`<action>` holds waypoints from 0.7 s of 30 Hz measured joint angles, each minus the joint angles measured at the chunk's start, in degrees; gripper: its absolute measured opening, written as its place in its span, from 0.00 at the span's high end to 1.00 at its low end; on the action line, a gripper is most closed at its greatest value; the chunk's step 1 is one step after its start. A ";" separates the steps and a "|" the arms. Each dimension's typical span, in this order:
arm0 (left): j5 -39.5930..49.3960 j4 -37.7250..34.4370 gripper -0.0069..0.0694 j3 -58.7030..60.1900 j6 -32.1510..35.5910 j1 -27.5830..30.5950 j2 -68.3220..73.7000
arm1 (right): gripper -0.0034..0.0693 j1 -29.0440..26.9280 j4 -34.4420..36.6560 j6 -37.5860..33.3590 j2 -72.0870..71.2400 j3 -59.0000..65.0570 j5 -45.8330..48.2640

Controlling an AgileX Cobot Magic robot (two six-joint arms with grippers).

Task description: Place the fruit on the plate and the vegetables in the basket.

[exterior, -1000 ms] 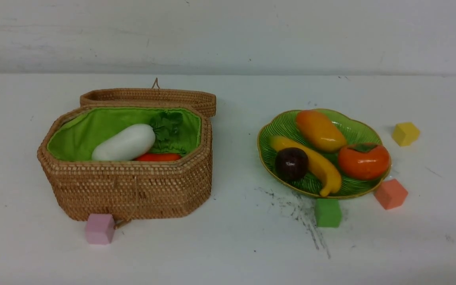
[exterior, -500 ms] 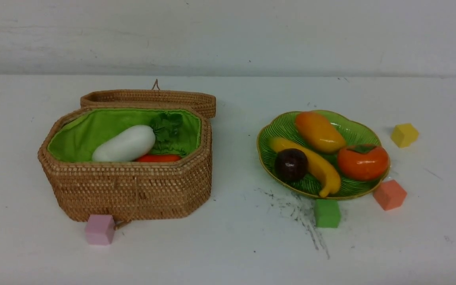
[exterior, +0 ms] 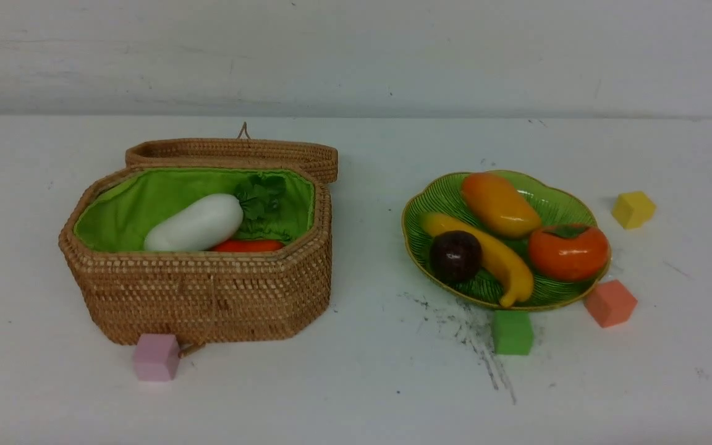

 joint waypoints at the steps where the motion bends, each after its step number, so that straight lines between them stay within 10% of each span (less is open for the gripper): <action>1: -0.05 0.00 0.60 0.00 0.00 0.00 0.00 | 0.93 0.00 0.00 0.00 0.00 0.00 0.00; 21: -0.01 0.00 0.60 0.00 0.00 -0.05 0.00 | 0.89 0.00 0.00 0.17 0.00 0.00 -0.07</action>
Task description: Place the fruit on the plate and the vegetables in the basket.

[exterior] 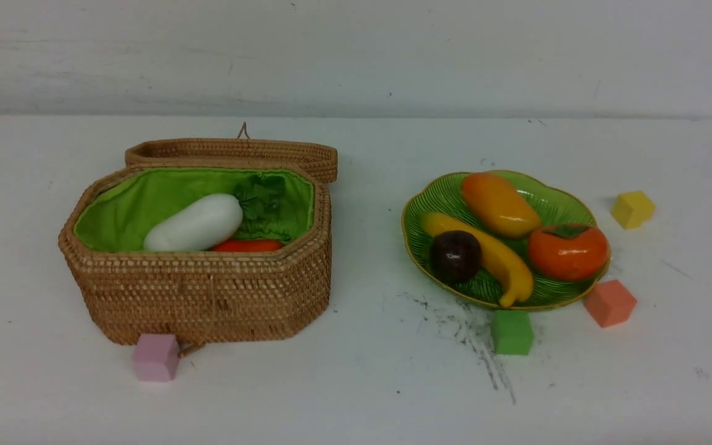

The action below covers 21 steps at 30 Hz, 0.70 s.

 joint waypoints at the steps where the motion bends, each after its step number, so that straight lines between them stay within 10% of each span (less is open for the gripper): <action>1: 0.00 0.00 0.60 0.00 0.00 0.00 0.00 | 0.89 0.00 0.00 0.00 0.00 0.00 0.00; 21: 0.00 0.00 0.60 0.00 0.00 0.00 0.00 | 0.85 0.00 0.00 0.06 0.00 0.00 0.00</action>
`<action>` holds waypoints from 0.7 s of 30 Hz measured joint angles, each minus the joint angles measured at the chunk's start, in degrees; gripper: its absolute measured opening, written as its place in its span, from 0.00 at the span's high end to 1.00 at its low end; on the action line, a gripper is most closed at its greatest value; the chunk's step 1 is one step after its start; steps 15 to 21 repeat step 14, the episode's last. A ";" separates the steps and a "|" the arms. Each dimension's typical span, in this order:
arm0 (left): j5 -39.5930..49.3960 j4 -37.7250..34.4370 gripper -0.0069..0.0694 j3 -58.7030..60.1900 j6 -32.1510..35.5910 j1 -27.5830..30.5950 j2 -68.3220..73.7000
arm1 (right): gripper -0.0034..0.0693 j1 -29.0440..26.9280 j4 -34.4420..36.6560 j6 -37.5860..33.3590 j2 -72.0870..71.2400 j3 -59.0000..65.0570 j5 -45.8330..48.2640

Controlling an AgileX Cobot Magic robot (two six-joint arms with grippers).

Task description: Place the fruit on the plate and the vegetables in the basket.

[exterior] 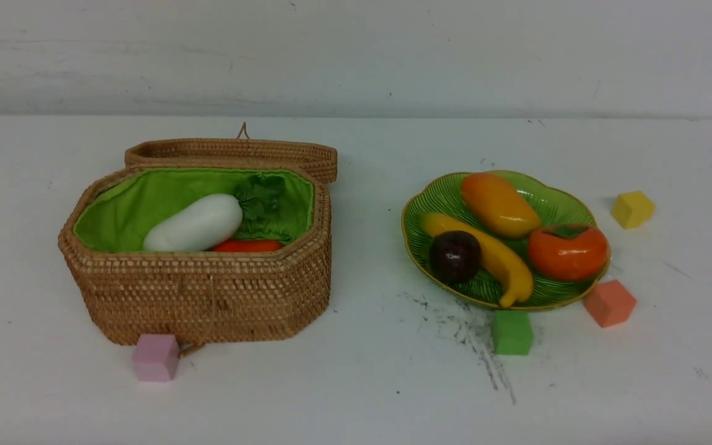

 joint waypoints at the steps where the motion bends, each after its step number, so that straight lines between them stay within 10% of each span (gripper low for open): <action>1: 0.00 0.00 0.60 0.00 0.00 0.00 0.00 | 0.84 0.00 0.00 0.00 0.00 0.00 0.00; 21: 0.00 0.00 0.60 0.00 0.00 0.00 0.00 | 0.82 0.00 -0.13 0.00 0.00 0.00 0.00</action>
